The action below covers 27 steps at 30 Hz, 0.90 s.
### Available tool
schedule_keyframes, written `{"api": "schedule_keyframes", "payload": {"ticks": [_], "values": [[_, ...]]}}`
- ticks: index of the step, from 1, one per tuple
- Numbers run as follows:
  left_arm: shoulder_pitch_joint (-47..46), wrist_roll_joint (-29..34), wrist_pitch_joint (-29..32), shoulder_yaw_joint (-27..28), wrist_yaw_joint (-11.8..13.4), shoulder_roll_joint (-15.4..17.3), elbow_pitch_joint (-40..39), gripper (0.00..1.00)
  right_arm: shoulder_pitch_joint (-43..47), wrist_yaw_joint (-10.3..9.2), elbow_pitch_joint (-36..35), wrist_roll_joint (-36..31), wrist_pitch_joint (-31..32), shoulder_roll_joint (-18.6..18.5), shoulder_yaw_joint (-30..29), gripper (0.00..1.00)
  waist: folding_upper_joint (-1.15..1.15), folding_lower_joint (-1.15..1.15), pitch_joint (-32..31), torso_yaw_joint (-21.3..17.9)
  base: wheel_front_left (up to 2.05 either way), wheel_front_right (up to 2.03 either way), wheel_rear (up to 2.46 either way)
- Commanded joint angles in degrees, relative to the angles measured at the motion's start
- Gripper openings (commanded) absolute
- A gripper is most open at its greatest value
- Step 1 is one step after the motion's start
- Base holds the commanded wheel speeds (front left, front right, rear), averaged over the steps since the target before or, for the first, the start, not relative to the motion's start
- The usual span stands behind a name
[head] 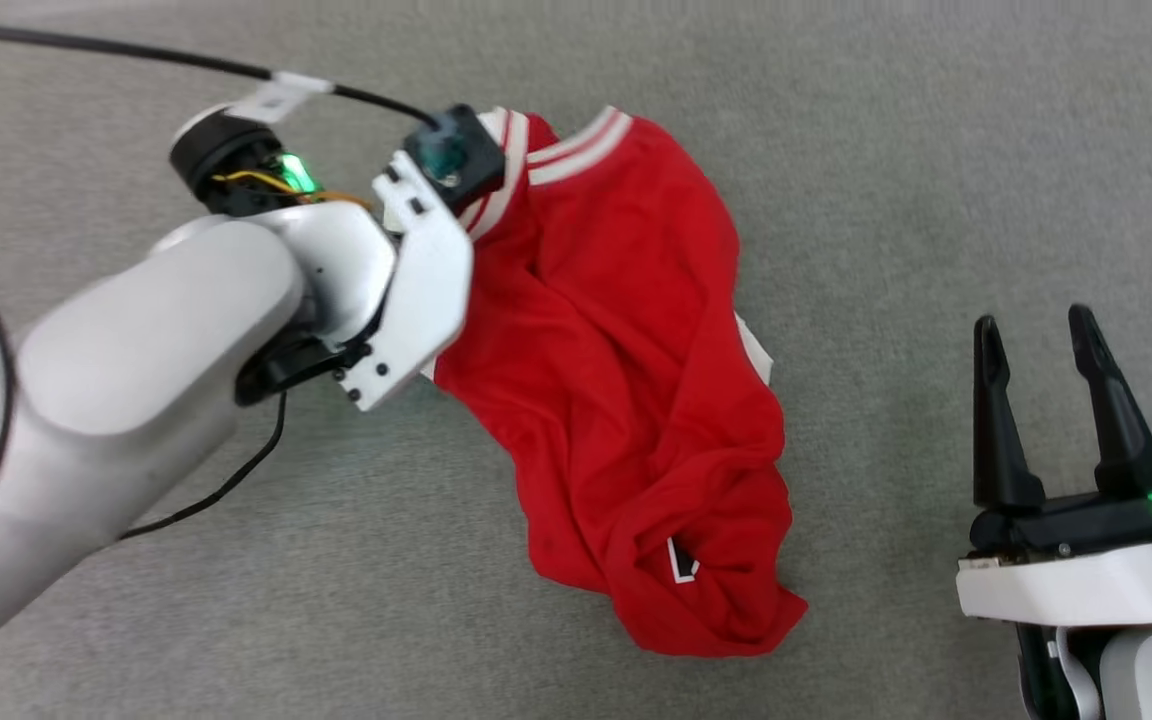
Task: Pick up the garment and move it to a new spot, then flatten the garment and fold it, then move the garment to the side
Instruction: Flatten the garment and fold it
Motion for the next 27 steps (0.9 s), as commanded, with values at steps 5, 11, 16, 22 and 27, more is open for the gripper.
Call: {"api": "schedule_keyframes", "payload": {"ticks": [5, 11, 16, 22, 27], "values": [[6.0, -1.7, -5.7, 2.3, 2.8, 8.6, -5.3, 0.0, 2.6, -0.04, 0.2, -1.4, -0.1, 0.1, -0.4, 1.0, 0.0, 0.0, -5.9, 5.3, 0.0, 0.0, 0.0], [13.2, -4.9, -7.3, 2.9, 7.7, 16.4, -10.0, 0.0, 3.9, -0.04, 0.4, -1.9, -0.1, 0.1, -0.5, 1.0, 0.0, 0.0, -7.6, 7.6, 0.0, 0.0, 0.0], [20.9, -8.2, -8.6, 2.0, 11.0, 20.5, -10.5, 0.0, 3.9, -0.04, 0.5, -2.2, -0.1, 0.1, 0.0, 1.0, 0.0, 0.0, -7.5, 8.1, 0.0, 0.0, 0.0], [29.2, -12.3, -10.0, 1.1, 12.2, 19.8, -6.8, 0.0, 3.8, -0.04, 1.7, -2.6, -0.1, 0.1, 0.6, 1.0, 0.0, 0.0, -7.2, 7.9, 0.0, 0.0, 0.0], [31.8, -13.7, -15.0, 2.1, 12.9, 17.1, -3.6, 1.0, 3.3, -0.04, 2.0, -3.1, -0.1, 0.1, 0.8, 1.0, 0.0, 0.0, -7.6, 7.4, 0.0, 0.0, 0.0]]}}
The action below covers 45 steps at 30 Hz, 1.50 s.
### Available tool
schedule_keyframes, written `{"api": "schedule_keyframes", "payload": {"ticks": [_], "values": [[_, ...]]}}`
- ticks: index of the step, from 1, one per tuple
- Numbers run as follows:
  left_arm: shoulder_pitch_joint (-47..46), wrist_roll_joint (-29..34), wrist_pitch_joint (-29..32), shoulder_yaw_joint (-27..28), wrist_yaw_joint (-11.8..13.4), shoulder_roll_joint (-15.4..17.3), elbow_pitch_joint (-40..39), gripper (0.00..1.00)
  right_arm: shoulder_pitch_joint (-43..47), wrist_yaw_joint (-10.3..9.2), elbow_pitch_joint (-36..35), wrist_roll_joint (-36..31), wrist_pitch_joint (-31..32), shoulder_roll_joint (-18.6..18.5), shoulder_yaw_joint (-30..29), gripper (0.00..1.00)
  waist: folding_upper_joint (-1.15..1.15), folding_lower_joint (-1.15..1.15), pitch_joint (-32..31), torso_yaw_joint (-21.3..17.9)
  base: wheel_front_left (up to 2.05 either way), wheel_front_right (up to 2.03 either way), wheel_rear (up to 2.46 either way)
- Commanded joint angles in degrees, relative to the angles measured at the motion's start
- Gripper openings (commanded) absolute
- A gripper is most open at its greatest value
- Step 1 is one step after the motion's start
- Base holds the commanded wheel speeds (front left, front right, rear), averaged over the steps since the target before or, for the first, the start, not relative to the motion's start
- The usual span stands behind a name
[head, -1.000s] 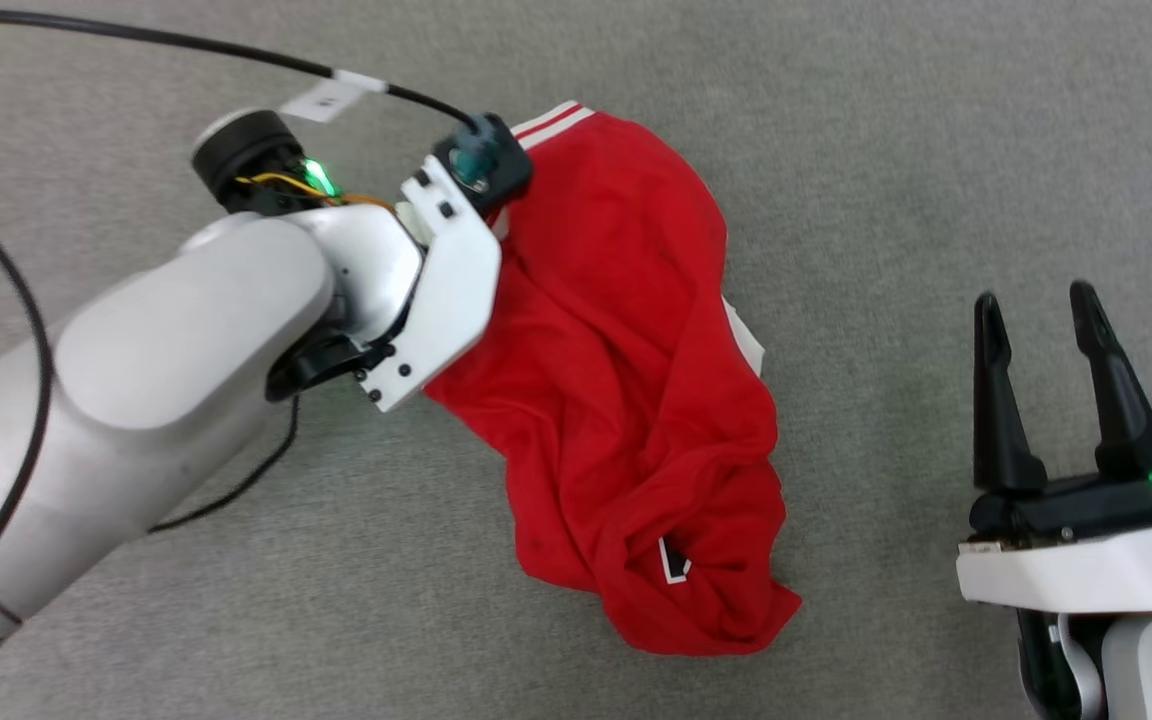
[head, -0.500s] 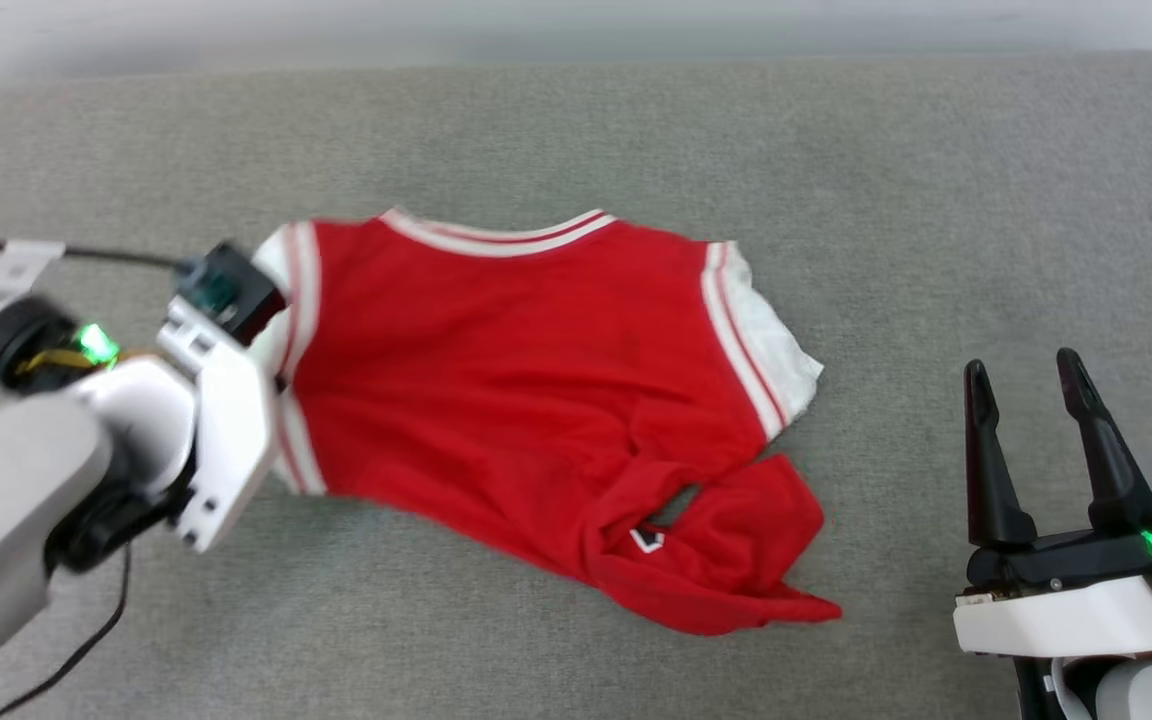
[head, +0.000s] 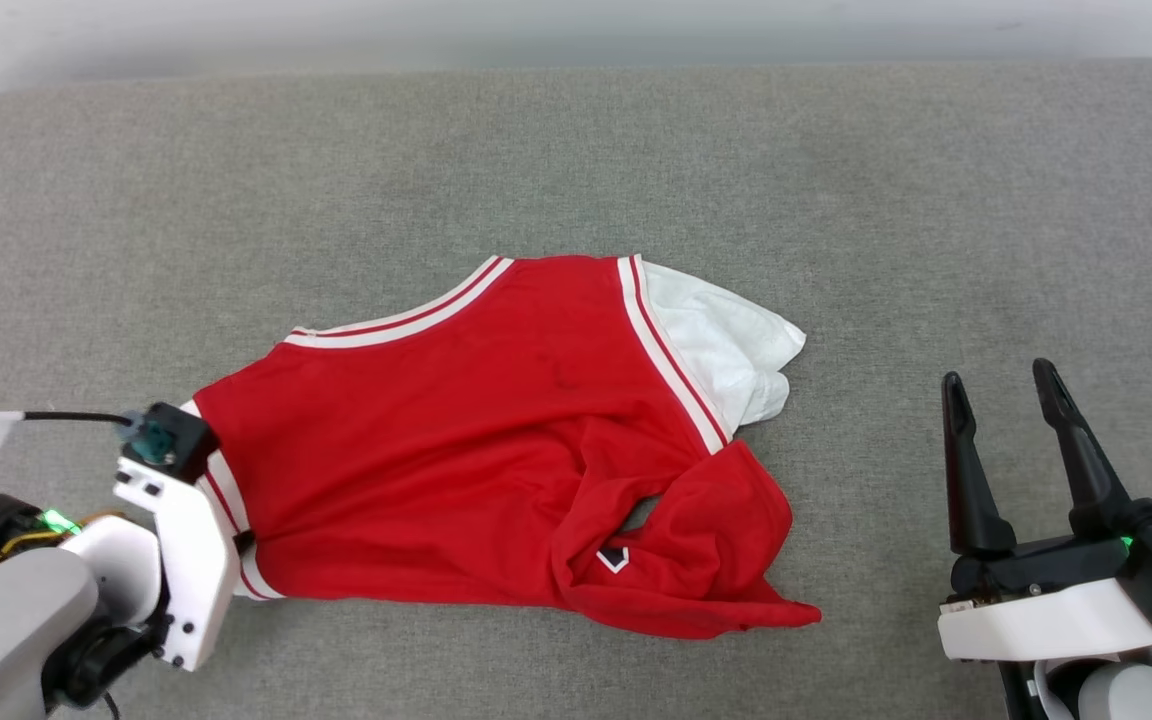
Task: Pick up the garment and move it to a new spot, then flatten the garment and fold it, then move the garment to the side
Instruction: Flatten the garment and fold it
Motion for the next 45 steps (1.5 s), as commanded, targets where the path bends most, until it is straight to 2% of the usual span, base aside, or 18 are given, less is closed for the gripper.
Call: {"api": "schedule_keyframes", "payload": {"ticks": [1, 4, 6, 9, 13, 17, 18, 20, 24, 26, 29, 33, 34, 40, 41, 45], "values": [[1.2, 0.9, -1.8, -0.1, 0.2, -1.7, 0.5, 1.0, -0.5, -0.04, 0.0, -0.3, -0.1, 0.1, 0.0, 1.0, 0.0, 0.0, -0.3, -0.1, 0.0, 0.0, 0.0], [0.1, 3.9, -10.3, 2.5, 2.5, -1.7, 1.0, 1.0, -0.9, -0.04, -0.3, -1.0, -0.1, 0.1, -0.5, 1.0, 0.0, 0.0, -1.4, 0.1, 0.0, 0.0, 0.0], [0.0, 5.7, -16.3, 4.4, 5.0, -1.5, 1.3, 1.0, -1.7, -0.03, -0.6, -1.8, -0.1, 0.1, -0.3, 1.0, 0.0, 0.0, -2.0, 0.3, 0.0, 0.0, 0.0], [1.2, 7.1, -24.6, 7.0, 9.1, -3.1, 0.5, 1.0, -3.8, -0.04, -1.2, -3.6, -0.1, 0.1, -0.5, 1.0, 0.0, 0.0, -3.0, 0.9, 0.0, 0.0, 0.0], [3.1, 7.9, -32.8, 10.1, 14.4, -4.5, -0.8, 1.0, -8.4, -0.04, -2.4, -7.1, -0.1, 0.1, -0.5, 1.0, 0.0, 0.0, -3.6, 1.7, 0.0, 0.0, 0.0], [5.9, 9.6, -35.7, 14.0, 19.7, -6.2, -3.2, 1.0, -14.1, -0.05, -3.0, -10.0, -0.1, -1.5, -0.2, 1.0, 0.0, 0.0, -3.6, 2.4, 0.0, 0.0, 0.0], [7.4, 11.6, -36.0, 17.2, 22.3, -7.0, -5.0, 1.0, -16.7, -0.04, -1.9, -10.6, -0.1, -3.4, 0.7, 1.0, 0.0, 0.0, -3.6, 2.9, 0.0, 0.0, 0.0], [9.9, 14.6, -36.1, 21.5, 24.5, -8.4, -7.4, 1.0, -20.0, -0.05, -0.4, -10.8, -0.1, -5.4, 2.1, 1.0, 0.0, 0.0, -3.4, 3.2, 0.0, 0.0, 0.0], [16.6, 21.4, -36.1, 30.7, 27.4, -11.8, -11.2, 1.0, -25.8, -0.05, 4.9, -10.0, -0.1, -10.2, 6.2, 1.0, 0.0, 0.0, -3.2, 4.0, 0.0, 0.0, 0.0], [20.4, 25.1, -36.1, 34.9, 28.2, -13.9, -13.0, 1.0, -28.3, -0.05, 9.8, -9.3, 0.0, -12.9, 9.0, 1.0, 0.0, 0.0, -3.2, 4.4, 0.0, 0.0, 0.0], [25.4, 30.1, -36.0, 40.4, 28.2, -17.7, -14.8, 1.0, -33.2, -0.04, 15.4, -5.5, 4.0, -16.2, 14.4, 1.0, 0.0, 0.0, -2.9, 5.2, 0.0, 0.0, 0.0], [30.5, 35.1, -36.0, 45.8, 26.4, -22.9, -16.1, 1.0, -38.8, -0.06, 19.5, 1.3, 15.1, -22.4, 24.8, 1.0, 0.0, 0.0, -2.4, 6.4, 0.0, 0.0, 0.0], [30.5, 35.1, -36.0, 45.8, 26.4, -22.9, -16.1, 1.0, -38.8, -0.06, 19.5, 1.3, 15.1, -22.4, 24.8, 1.0, 0.0, 0.0, -2.4, 6.4, 0.0, 0.0, 0.0], [34.1, 41.4, -36.0, 50.4, 22.3, -30.1, -15.9, 1.0, -47.7, -0.05, 19.4, 18.1, 36.7, -31.4, 41.0, 1.0, 0.0, 0.0, -0.4, 8.5, 0.0, 0.0, 0.0], [34.5, 44.4, -36.1, 53.2, 18.7, -34.0, -15.0, 1.0, -53.0, -0.05, 17.8, 28.3, 50.4, -36.2, 50.6, 1.0, 0.0, 0.0, 1.4, 9.9, 0.0, 0.0, 0.0], [33.7, 47.1, -36.1, 56.0, 15.5, -37.2, -14.5, 1.0, -57.8, -0.05, 17.5, 35.6, 60.4, -38.5, 57.5, 1.0, 0.0, 0.0, 3.5, 11.1, 0.0, 0.0, 0.0]]}}
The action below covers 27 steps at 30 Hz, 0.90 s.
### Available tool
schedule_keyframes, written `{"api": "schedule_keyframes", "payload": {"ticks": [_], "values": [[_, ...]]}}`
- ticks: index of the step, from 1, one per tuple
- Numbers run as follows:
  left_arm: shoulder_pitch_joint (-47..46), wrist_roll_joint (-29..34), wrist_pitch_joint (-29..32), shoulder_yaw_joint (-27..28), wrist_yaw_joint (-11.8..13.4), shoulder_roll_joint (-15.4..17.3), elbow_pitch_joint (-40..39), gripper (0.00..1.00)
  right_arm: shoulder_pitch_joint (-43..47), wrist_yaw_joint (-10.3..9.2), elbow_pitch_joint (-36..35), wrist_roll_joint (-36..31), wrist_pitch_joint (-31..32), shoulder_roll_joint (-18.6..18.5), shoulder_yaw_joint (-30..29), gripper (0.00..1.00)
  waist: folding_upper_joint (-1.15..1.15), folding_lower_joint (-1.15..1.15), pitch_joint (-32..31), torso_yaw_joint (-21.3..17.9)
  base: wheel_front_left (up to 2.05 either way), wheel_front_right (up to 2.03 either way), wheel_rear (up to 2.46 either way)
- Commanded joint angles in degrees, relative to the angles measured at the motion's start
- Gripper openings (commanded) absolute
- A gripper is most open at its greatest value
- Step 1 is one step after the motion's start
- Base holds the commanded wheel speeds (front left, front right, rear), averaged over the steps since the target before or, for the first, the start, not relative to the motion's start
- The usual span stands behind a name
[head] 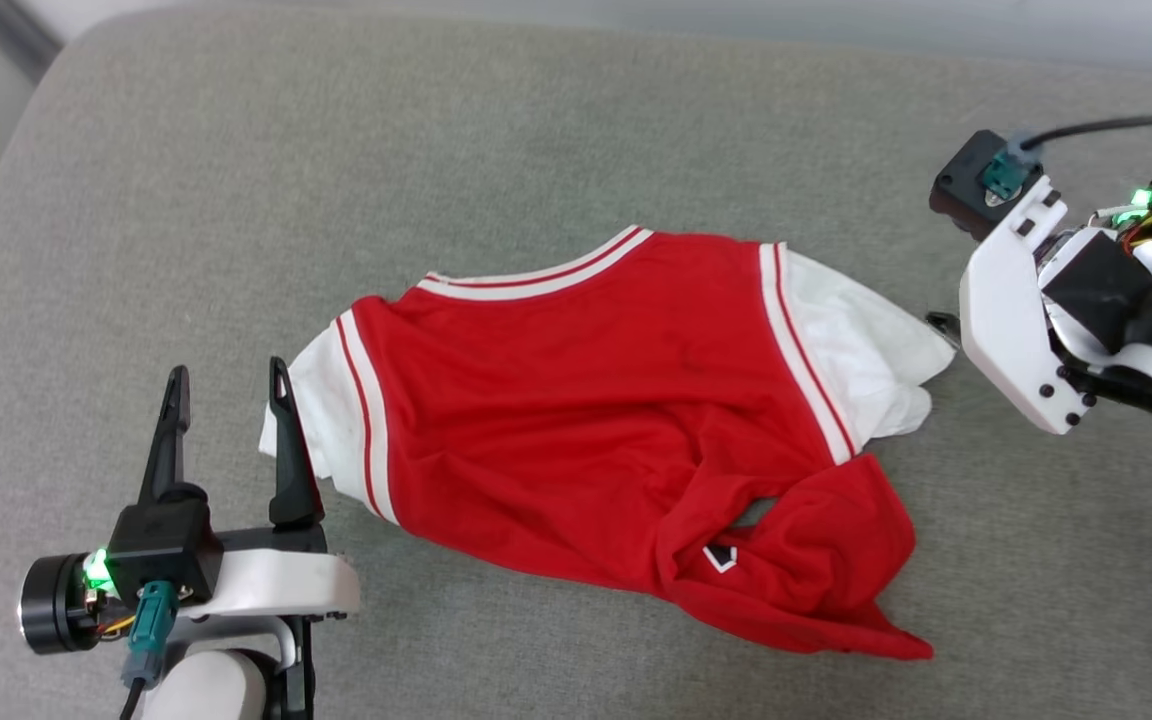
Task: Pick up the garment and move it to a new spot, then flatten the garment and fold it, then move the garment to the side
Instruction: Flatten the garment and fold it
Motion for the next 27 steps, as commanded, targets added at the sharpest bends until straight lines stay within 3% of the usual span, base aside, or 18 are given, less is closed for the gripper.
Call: {"api": "schedule_keyframes", "payload": {"ticks": [1, 9, 16, 18, 22, 27], "values": [[-0.7, 1.2, -0.1, 1.1, -1.0, -1.1, 0.0, 1.0, -2.1, -0.06, 0.6, 1.5, 2.0, -0.3, 1.6, 1.0, 0.0, 0.0, 1.8, 1.1, 0.0, 0.0, 0.0], [-2.7, 5.2, -0.1, 4.4, -5.8, -5.4, 0.5, 1.0, -4.5, -0.06, 7.7, 5.1, 2.4, 3.0, 6.0, 1.0, 0.0, 0.0, 6.3, 2.3, 0.0, 0.0, 0.0], [-3.9, 8.1, -0.1, 7.3, -9.2, -8.9, 1.5, 1.0, 0.4, -0.05, 14.0, 7.7, -0.5, 5.0, 13.5, 1.0, 0.0, 0.0, 8.2, 2.4, 0.0, 0.0, 0.0], [-3.8, 8.8, -0.1, 8.3, -9.9, -9.6, 1.7, 1.0, 0.5, -0.05, 14.8, 8.2, -2.2, 5.4, 14.6, 0.0, 0.0, 0.0, 8.0, 2.0, 0.0, 0.0, 0.0], [-2.6, 9.9, -0.1, 10.3, -11.1, -10.4, 2.4, 1.0, -2.5, -0.05, 14.1, 8.3, -7.7, 4.9, 14.8, 0.0, 0.0, 0.0, 6.4, 0.9, 0.0, 0.0, 0.0], [-0.7, 11.0, -0.1, 11.9, -12.3, -11.0, 3.1, 1.0, -6.9, -0.06, 9.2, 8.4, -13.6, 1.7, 14.8, 0.0, 0.0, 0.0, 3.1, -1.1, 0.0, 0.0, 0.0]]}}
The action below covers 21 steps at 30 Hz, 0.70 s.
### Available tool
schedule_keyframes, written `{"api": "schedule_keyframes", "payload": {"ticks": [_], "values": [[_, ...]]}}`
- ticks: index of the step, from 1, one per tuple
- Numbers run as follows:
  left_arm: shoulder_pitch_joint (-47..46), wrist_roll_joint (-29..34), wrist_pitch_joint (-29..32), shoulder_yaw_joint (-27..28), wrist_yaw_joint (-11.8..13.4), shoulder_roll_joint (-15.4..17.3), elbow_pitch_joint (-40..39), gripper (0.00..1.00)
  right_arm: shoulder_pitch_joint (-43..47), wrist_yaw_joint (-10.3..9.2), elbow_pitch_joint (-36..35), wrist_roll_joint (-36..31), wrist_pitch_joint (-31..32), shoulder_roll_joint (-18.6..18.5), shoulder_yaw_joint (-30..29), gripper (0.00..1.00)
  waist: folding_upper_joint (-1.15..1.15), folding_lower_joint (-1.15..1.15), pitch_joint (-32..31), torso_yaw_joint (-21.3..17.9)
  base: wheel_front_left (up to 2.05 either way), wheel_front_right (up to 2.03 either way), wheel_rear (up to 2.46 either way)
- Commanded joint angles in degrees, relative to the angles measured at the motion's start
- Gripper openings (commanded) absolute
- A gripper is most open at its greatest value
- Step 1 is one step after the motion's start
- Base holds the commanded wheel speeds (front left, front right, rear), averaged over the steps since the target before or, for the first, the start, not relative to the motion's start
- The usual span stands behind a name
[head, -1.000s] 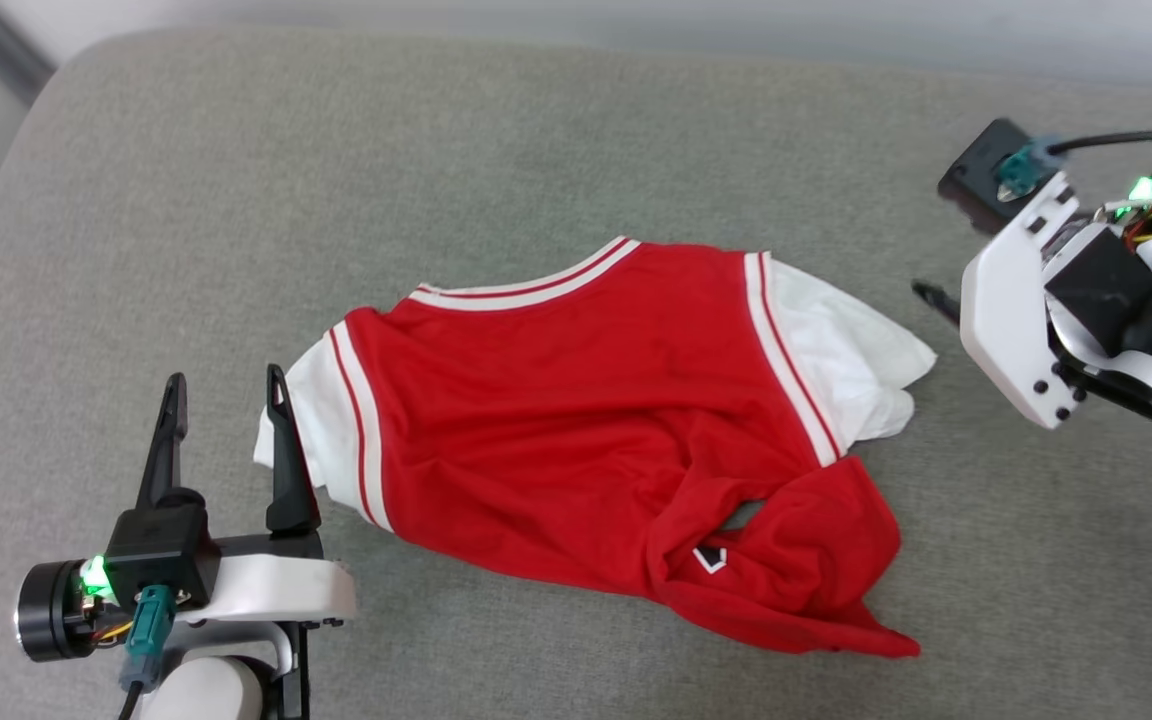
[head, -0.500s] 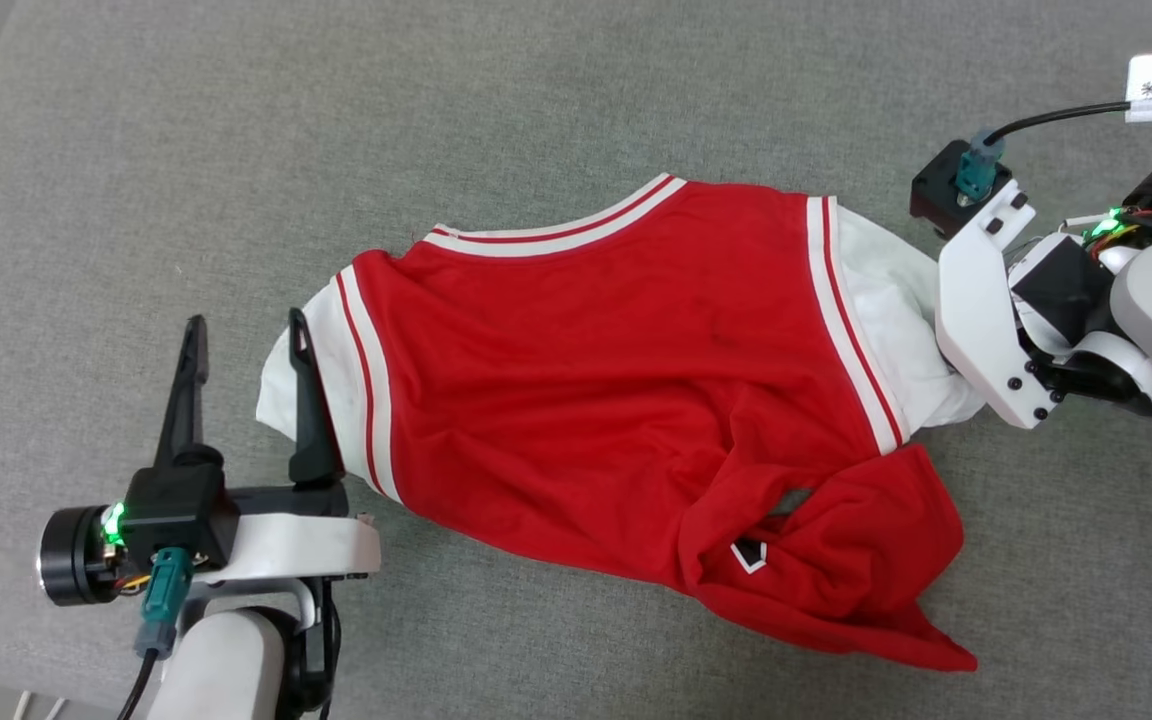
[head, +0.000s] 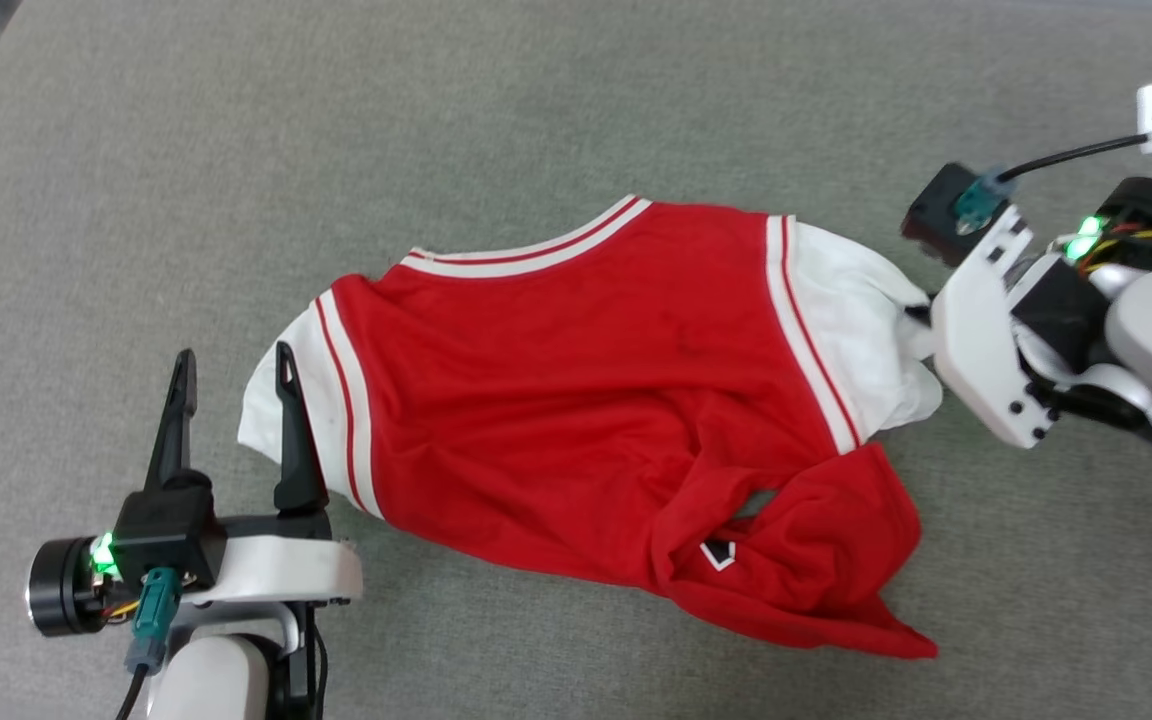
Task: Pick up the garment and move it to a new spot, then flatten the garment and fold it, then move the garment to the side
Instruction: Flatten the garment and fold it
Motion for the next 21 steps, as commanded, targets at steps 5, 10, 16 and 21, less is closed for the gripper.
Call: {"api": "schedule_keyframes", "payload": {"ticks": [5, 10, 16, 21], "values": [[2.3, 1.0, -0.1, 1.4, -0.8, -0.8, 0.2, 1.0, -0.5, -0.06, -6.4, 1.9, -3.7, -6.4, -0.4, 0.0, 0.0, 0.0, -3.8, -3.1, 0.0, 0.0, 0.0], [4.0, 1.6, -0.1, 2.3, -1.4, -1.0, -0.3, 1.0, 4.0, -0.06, -12.0, 5.6, -4.4, -14.0, -2.9, 0.0, 0.0, 0.0, -4.9, -5.0, 0.0, 0.0, 0.0], [4.4, 2.5, -0.1, 3.1, -2.0, -1.1, -0.3, 1.0, 13.1, -0.06, -9.6, 9.3, -3.0, -18.7, -7.0, 0.0, 0.0, 0.0, -4.7, -6.6, 0.0, 0.0, 0.0], [3.5, 3.0, -0.1, 3.0, -2.9, -1.2, 0.2, 1.0, 20.6, -0.06, -3.4, 10.6, -1.6, -17.2, -8.7, 0.0, 0.0, 0.0, -4.2, -6.7, 0.0, 0.0, 0.0]]}}
